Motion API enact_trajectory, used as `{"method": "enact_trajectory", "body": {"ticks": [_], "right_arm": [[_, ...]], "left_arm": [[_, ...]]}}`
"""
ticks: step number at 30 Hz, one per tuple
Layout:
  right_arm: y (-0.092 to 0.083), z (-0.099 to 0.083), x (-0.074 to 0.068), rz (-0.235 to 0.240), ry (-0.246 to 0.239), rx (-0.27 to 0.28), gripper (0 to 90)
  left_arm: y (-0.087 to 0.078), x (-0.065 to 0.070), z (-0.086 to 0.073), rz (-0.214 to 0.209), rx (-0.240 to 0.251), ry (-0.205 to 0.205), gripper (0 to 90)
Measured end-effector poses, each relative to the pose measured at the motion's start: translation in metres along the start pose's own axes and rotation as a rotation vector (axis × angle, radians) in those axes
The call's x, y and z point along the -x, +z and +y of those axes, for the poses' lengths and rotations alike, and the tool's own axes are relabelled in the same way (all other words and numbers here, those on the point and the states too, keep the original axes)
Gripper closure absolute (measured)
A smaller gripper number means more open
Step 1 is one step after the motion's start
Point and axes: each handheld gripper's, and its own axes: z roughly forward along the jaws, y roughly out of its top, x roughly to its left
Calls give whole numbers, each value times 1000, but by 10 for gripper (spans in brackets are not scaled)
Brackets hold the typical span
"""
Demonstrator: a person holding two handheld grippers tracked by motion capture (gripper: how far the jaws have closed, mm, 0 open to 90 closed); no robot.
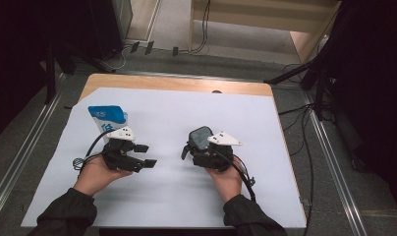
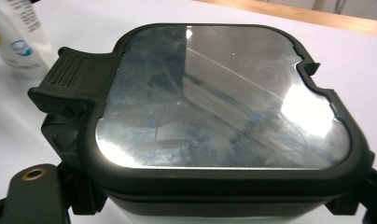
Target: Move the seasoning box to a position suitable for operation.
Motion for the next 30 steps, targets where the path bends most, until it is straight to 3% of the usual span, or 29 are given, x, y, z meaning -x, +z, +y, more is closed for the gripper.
{"method": "enact_trajectory", "body": {"ticks": [3,6,13,14,16,21,25,27,30], "right_arm": [[8,1,-10,28,-16,-9,155],[15,1,-16,57,0,-11,155],[25,-5,-25,67,-44,-30,155],[26,-6,-29,59,-76,-22,155],[27,-7,-29,60,-81,-18,155],[27,-11,-32,51,-99,2,152],[27,-11,-32,57,-96,-10,149],[27,-10,-29,83,-59,-31,139],[26,-10,-28,85,-58,-40,139]], "left_arm": [[-1,-2,-3,-8,12,-22,327],[0,-4,-4,6,10,-28,329],[1,-3,-7,10,0,-20,335],[0,-4,-7,6,3,-21,338],[-1,-5,-7,2,18,-26,341],[1,-3,-8,1,-1,-9,342],[0,-3,-7,2,8,-13,341],[2,-3,-7,-1,7,-16,341],[2,-4,-5,-5,12,-13,341]]}}
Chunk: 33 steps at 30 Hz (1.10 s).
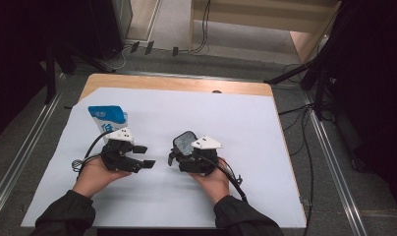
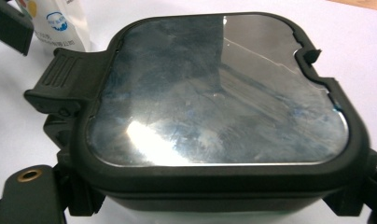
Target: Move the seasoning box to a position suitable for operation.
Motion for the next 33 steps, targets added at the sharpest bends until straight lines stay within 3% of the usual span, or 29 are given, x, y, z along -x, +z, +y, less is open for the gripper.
{"method": "enact_trajectory", "body": {"ticks": [3,5,6,8,13,14,21,22,23,24,25,27,30,31,33], "right_arm": [[-6,1,0,4,3,-10,138],[-8,1,-1,0,-2,-13,138],[-13,2,1,16,-14,-29,141],[-20,3,5,38,-20,-41,140],[-33,-2,8,56,-3,-35,142],[-41,-1,6,58,-25,-43,142],[-60,-7,9,81,-13,-47,165],[-66,-8,12,88,-9,-41,202],[-71,-12,15,98,-2,-13,301],[-71,-12,15,98,-2,-13,301],[-72,-15,18,89,3,-7,372],[-72,-15,19,90,6,-15,425],[-72,-14,26,107,21,-9,613],[-73,-15,28,108,47,1,761],[-72,-15,29,102,51,2,814]], "left_arm": [[2,-2,4,-10,3,-21,349],[3,-2,5,-25,-6,-21,432],[5,-2,10,-4,-18,-4,446],[6,-3,12,-21,-14,-9,513],[4,-4,24,-49,16,5,616],[5,-3,29,-47,13,24,672],[13,-1,32,-77,45,32,845],[15,-1,32,-75,40,32,888],[18,-2,31,-81,36,40,900],[18,-2,31,-81,36,40,900],[21,0,31,-80,29,60,900],[22,0,31,-76,21,74,900],[27,-1,31,-84,13,58,900],[31,0,31,-87,8,60,900],[34,1,31,-86,7,63,900]]}}
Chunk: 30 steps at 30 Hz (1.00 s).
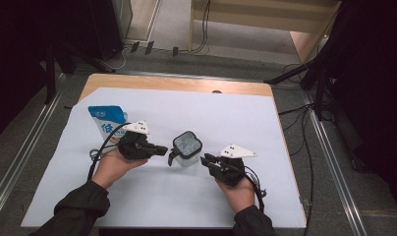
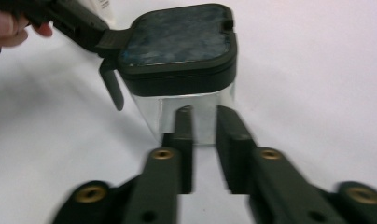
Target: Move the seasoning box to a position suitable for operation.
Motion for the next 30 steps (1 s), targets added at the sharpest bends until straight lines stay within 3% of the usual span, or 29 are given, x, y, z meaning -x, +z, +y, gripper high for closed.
{"method": "enact_trajectory", "body": {"ticks": [1,3,5,10,20,30], "right_arm": [[0,0,0,-2,19,6,892],[1,1,-2,2,-1,8,900],[2,2,-2,12,-12,5,900],[13,3,-2,18,-25,-24,900],[14,8,-1,11,-10,-19,900],[18,8,4,13,-19,-39,900]], "left_arm": [[5,2,1,8,4,8,900],[7,1,1,12,3,12,900],[9,-2,0,23,2,-4,900],[12,-4,-1,29,-7,4,900],[20,-5,-1,6,-9,9,900],[24,-1,-2,-9,-5,-15,900]]}}
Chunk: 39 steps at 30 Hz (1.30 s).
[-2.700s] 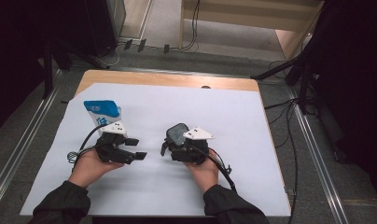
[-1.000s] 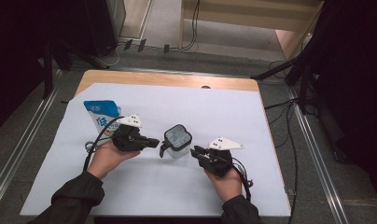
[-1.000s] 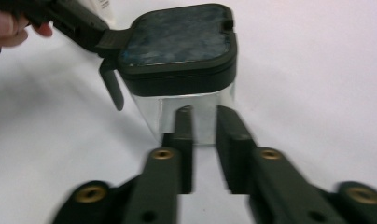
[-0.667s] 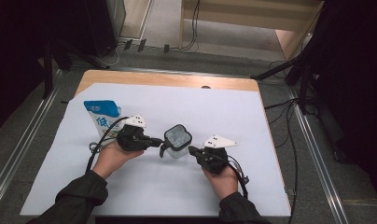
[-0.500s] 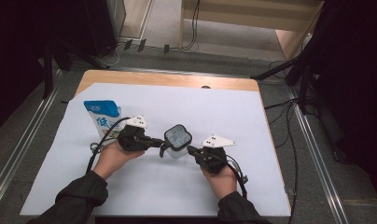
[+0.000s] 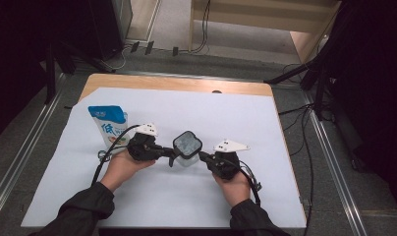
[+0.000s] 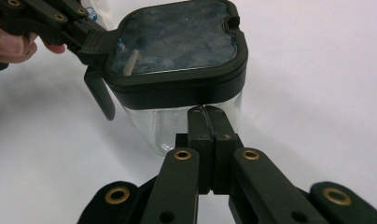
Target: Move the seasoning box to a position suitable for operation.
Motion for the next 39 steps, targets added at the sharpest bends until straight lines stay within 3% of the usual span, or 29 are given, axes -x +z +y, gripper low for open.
{"method": "enact_trajectory", "body": {"ticks": [13,21,24,36,39], "right_arm": [[4,4,12,41,41,-4,900],[8,6,19,68,66,1,900],[11,12,22,71,50,-22,900],[27,24,29,91,17,-17,900],[31,24,29,100,33,-17,900]], "left_arm": [[-1,15,-3,-26,15,-18,900],[0,21,-4,-22,19,-18,900],[1,25,-4,-24,19,-14,900],[6,36,-3,-24,32,-4,900],[8,38,-2,-28,35,-4,900]]}}
